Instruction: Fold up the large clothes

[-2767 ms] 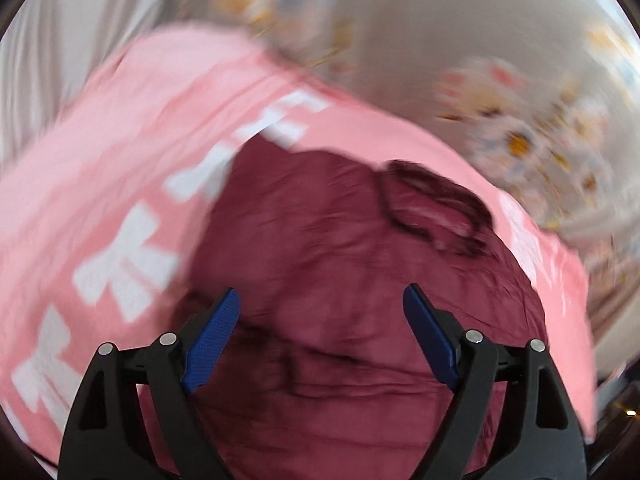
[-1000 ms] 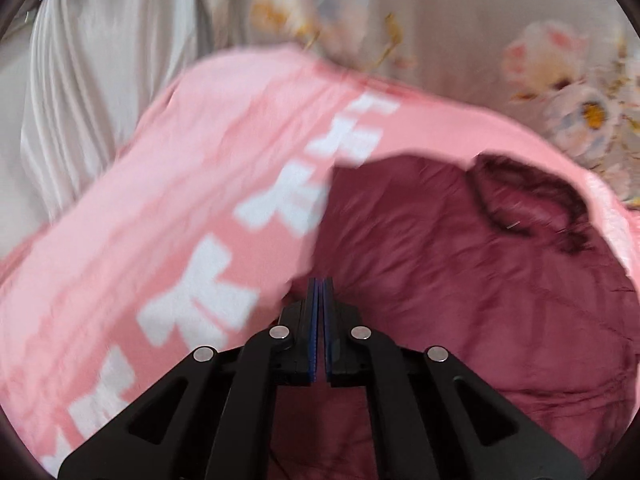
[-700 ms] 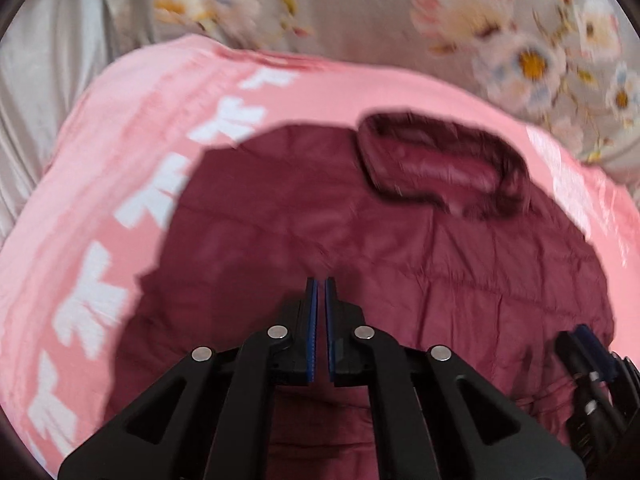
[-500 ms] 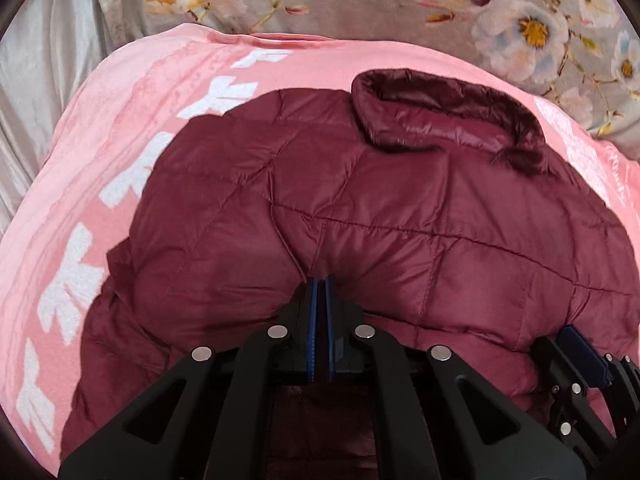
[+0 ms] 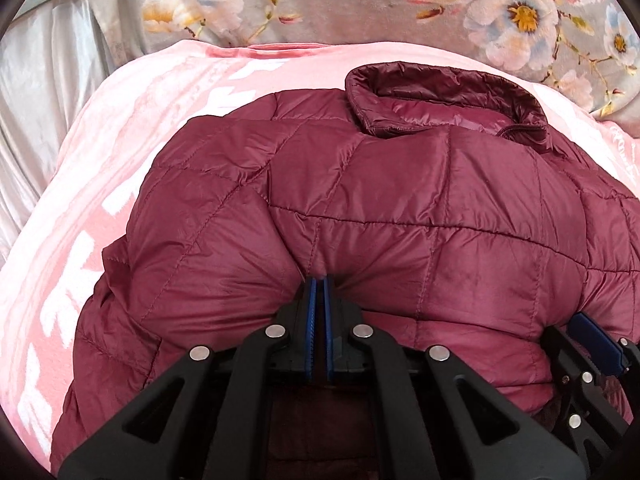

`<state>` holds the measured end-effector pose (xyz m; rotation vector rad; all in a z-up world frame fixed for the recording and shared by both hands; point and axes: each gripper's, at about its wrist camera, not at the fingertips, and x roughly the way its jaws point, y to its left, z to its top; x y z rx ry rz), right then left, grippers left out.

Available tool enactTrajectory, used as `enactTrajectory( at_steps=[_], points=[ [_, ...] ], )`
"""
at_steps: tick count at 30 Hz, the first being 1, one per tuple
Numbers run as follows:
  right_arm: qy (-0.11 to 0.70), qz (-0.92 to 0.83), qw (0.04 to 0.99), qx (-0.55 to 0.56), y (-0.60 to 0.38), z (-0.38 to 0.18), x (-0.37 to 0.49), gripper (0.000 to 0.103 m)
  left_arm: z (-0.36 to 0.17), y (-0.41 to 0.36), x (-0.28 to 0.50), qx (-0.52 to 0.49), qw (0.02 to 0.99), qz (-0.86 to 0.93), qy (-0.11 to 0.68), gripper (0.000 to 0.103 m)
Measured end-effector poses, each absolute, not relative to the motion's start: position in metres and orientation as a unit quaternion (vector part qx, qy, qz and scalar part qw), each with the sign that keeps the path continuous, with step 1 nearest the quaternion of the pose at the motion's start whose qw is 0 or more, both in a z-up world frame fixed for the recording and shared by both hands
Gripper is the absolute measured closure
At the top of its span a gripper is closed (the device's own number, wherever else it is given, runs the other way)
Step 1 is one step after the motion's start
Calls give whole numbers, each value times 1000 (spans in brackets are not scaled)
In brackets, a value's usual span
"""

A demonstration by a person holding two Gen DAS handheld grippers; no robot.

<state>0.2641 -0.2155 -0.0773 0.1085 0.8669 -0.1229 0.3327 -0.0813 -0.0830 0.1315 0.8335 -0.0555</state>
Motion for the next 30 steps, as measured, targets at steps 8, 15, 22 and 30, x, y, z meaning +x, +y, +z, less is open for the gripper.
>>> enactTrajectory(
  at_steps=[8, 15, 22, 30],
  points=[
    [419, -60, 904, 51, -215, -78, 264, 76, -83, -86, 332, 80, 912, -19, 403, 101],
    [419, -61, 904, 50, -215, -78, 264, 76, -83, -88, 332, 88, 911, -14, 402, 101],
    [420, -61, 904, 49, -215, -78, 264, 76, -84, -90, 332, 95, 911, -10, 402, 101],
    [419, -24, 900, 119, -236, -68, 260, 70, -74, -68, 339, 27, 905, -55, 420, 96]
  ],
)
